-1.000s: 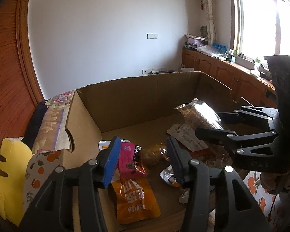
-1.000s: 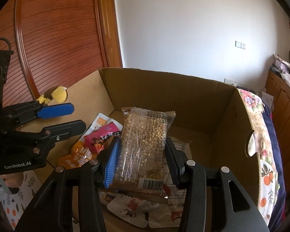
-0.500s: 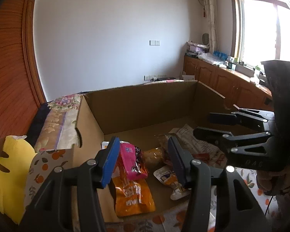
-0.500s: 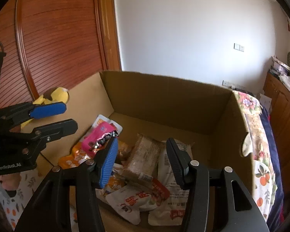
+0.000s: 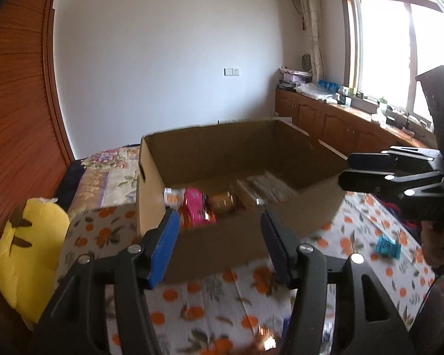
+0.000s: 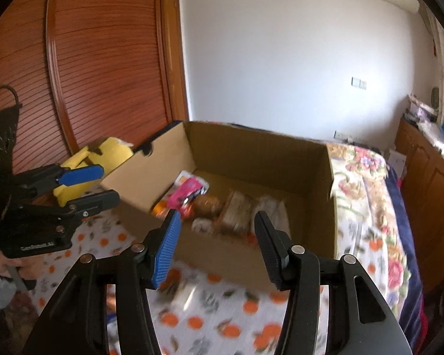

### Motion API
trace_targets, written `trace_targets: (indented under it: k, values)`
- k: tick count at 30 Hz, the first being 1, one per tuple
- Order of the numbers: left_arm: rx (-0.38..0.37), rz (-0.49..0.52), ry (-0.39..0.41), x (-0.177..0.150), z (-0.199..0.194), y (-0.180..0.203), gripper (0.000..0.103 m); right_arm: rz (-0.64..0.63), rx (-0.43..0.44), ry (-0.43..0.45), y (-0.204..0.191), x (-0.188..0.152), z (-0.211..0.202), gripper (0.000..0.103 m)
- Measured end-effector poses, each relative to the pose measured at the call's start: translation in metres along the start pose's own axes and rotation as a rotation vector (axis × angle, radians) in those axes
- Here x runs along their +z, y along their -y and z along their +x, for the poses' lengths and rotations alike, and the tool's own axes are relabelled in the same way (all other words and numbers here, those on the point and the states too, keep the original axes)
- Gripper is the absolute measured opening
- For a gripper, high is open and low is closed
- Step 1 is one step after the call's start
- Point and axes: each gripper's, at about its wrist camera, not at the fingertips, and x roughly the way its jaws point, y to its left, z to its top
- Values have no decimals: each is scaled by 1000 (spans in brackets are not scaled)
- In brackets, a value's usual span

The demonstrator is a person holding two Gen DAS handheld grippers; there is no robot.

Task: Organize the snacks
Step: 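Move both empty tools back to the remaining snacks on the table, then grasp the brown wrapped snack with the left tool while the right tool grasps the white duck pouch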

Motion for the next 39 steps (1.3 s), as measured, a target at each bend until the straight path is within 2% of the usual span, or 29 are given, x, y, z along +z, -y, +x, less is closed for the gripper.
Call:
trace_targets:
  k: [6, 11, 16, 26, 39]
  values:
    - [-1, 10, -63, -50, -8, 9, 59, 53, 6, -50, -17, -51, -7, 56]
    - [-13, -26, -108, -77, -9, 11, 59, 86, 23, -77, -28, -83, -2, 57]
    - [-22, -48, -128, -92, -13, 11, 59, 87, 58, -124, -35, -106, 12, 71]
    - [-13, -64, -168, -115, -11, 5, 59, 10, 106, -198, -59, -127, 32, 76]
    - [-16, -96, -168, -126, -6, -3, 59, -110, 134, -262, -85, -138, 41, 81]
